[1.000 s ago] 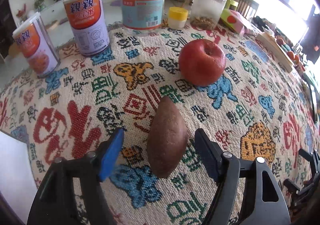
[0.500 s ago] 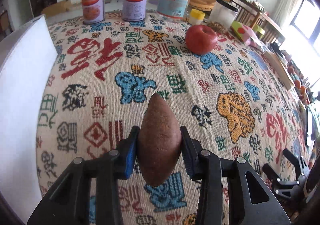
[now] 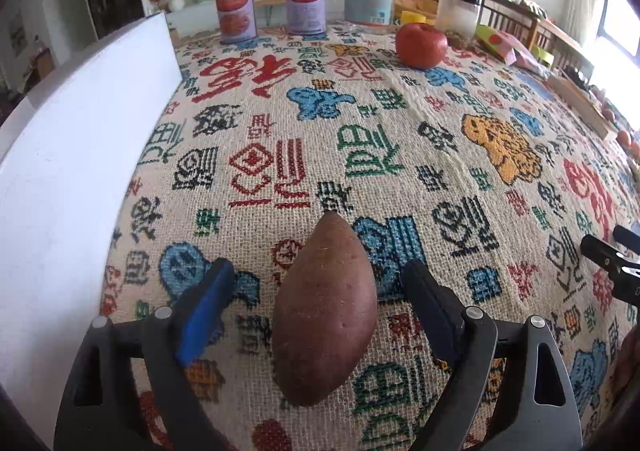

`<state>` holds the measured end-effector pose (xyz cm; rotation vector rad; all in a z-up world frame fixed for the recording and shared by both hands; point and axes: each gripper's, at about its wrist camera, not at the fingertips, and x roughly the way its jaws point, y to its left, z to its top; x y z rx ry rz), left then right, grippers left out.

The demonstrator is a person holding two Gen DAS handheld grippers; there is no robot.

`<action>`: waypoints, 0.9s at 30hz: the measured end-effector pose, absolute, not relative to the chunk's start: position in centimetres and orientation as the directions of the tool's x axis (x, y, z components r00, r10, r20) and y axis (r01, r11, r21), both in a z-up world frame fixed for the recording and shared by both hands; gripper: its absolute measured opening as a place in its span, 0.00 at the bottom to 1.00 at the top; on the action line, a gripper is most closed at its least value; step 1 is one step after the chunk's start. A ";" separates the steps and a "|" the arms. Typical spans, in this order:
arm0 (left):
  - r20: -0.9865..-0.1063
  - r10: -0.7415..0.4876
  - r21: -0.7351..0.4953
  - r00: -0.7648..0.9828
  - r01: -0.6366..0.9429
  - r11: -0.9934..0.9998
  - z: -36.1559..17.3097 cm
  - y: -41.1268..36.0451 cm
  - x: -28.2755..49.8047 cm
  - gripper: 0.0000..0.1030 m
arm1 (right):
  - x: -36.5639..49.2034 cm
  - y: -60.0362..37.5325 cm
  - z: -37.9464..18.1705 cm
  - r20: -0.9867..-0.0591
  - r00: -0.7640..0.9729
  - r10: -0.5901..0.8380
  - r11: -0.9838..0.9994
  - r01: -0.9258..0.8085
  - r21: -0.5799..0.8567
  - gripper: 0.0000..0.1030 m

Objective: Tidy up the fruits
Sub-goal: 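Grasp the sweet potato with the left tool while the right tool grasps the red apple, then hold the sweet potato and red apple lifted above the table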

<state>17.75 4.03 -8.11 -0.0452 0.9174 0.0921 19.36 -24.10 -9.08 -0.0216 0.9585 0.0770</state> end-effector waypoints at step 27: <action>-0.796 0.062 -0.003 0.603 -0.107 0.994 -8.6 3.9 17.8 0.96 | 46.2 -10.4 -8.0 -0.806 0.493 0.327 0.918 -0.367 0.149 0.66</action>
